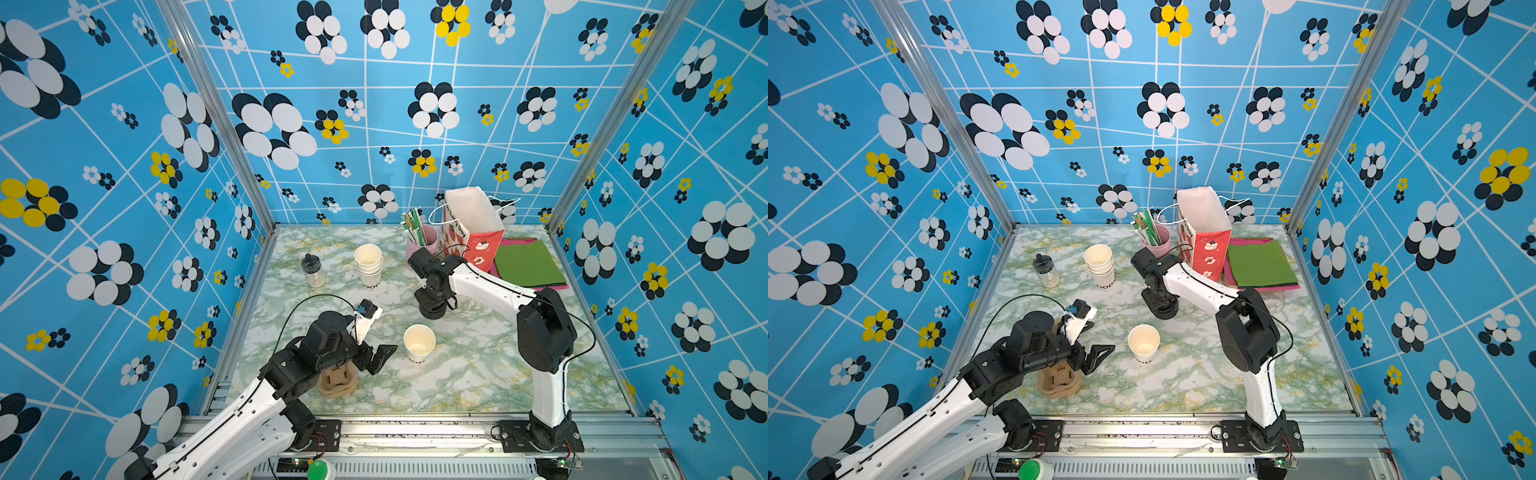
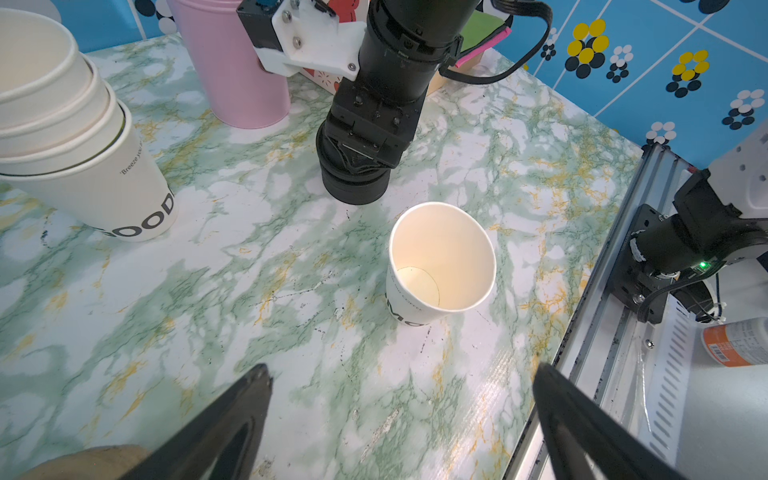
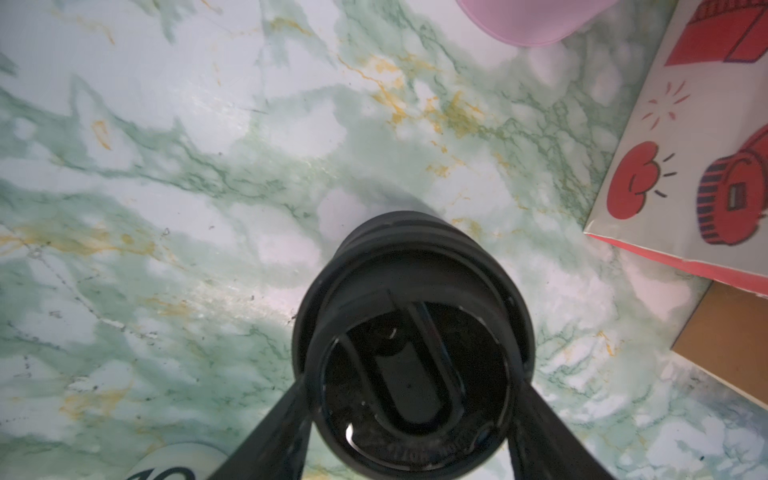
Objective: Pack the takeout coffee
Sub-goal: 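Carry the black lid with the right gripper over the white cup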
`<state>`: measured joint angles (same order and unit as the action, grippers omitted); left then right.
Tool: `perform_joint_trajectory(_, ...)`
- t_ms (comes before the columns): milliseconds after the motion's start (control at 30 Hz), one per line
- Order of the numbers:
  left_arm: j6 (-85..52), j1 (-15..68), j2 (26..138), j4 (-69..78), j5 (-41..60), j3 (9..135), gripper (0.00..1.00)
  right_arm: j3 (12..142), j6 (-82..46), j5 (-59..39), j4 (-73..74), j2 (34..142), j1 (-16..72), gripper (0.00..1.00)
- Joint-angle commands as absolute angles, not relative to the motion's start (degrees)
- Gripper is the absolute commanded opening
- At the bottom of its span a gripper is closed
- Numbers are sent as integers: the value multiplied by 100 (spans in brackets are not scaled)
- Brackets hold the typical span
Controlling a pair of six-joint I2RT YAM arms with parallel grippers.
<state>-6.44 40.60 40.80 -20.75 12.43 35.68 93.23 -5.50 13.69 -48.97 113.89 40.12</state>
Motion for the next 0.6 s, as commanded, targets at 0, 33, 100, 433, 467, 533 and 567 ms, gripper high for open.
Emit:
perform_joint_trajectory(0, -720, 4017, 4025, -2096, 1169, 3497, 99, 9266, -557, 1496, -4976, 11052, 4059, 69)
perform_joint_trajectory(33, -721, 4023, 4017, -2097, 1169, 3490, 99, 9272, -561, 1486, -4991, 11020, 4054, 69)
perform_joint_trajectory(100, -721, 4018, 4017, -2093, 1171, 3497, 99, 9273, -551, 1469, -5024, 10955, 4056, 69)
perform_joint_trajectory(433, -803, 4020, 3973, -2060, 1171, 3543, 99, 9264, -606, 968, -5194, 10179, 4057, 69)
perform_joint_trajectory(467, -838, 4017, 3956, -2033, 1169, 3538, 99, 9261, -611, 896, -5231, 10052, 4068, 69)
perform_joint_trajectory(533, -908, 4016, 3925, -1964, 1162, 3522, 99, 9243, -607, 820, -5340, 9832, 4093, 69)
perform_joint_trajectory(567, -946, 4017, 3912, -1927, 1156, 3505, 99, 9241, -609, 799, -5406, 9734, 4120, 69)
